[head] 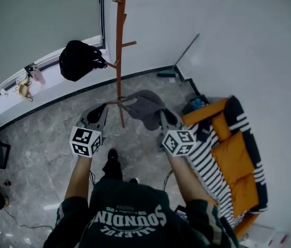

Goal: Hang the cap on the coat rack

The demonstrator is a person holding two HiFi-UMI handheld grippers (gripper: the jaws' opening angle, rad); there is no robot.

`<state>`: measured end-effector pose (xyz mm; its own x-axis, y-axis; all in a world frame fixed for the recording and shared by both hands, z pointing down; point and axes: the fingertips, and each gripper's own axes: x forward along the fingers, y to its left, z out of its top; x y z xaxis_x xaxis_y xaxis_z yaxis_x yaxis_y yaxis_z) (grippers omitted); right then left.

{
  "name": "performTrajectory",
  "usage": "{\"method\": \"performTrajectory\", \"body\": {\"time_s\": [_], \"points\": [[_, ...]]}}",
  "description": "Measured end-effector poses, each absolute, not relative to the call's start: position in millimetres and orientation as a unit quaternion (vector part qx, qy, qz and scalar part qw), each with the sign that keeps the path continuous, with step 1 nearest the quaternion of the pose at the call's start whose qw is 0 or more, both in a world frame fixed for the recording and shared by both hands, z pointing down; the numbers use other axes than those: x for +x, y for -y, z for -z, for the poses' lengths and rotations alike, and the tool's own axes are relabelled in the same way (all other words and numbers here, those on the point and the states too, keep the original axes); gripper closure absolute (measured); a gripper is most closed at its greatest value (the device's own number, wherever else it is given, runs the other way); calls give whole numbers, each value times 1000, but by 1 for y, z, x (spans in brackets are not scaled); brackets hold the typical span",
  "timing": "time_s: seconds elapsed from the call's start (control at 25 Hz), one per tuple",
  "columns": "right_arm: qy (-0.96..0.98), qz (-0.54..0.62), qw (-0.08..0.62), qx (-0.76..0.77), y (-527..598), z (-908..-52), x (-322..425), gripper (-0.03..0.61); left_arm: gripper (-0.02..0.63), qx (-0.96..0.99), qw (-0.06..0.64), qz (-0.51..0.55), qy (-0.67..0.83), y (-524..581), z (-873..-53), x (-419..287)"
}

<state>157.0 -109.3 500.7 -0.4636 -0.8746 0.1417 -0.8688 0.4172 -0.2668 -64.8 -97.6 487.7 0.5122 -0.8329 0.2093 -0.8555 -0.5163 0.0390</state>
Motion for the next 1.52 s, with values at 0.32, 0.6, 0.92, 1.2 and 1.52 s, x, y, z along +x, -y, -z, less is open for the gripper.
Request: {"method": "performTrajectory", "body": {"time_s": [0.32,0.6,0.92,1.2,1.52], "points": [[-828,152,4,-539,185,-492,126,558,614,877,71,-87,468,184,-484,-106],[-814,156,9,-560,218,-486,111,558,614,890,73,-87,442,231,-486,-119],[-811,161,15,-563,238,-483,111,558,614,895,77,-87,430,255,-487,-110],[-815,162,25,-556,259,-478,121,558,614,892,75,-85,437,269,-483,-101],[-814,146,50,-560,301,-450,140,558,614,890,74,-86,442,285,-482,-95]]}}
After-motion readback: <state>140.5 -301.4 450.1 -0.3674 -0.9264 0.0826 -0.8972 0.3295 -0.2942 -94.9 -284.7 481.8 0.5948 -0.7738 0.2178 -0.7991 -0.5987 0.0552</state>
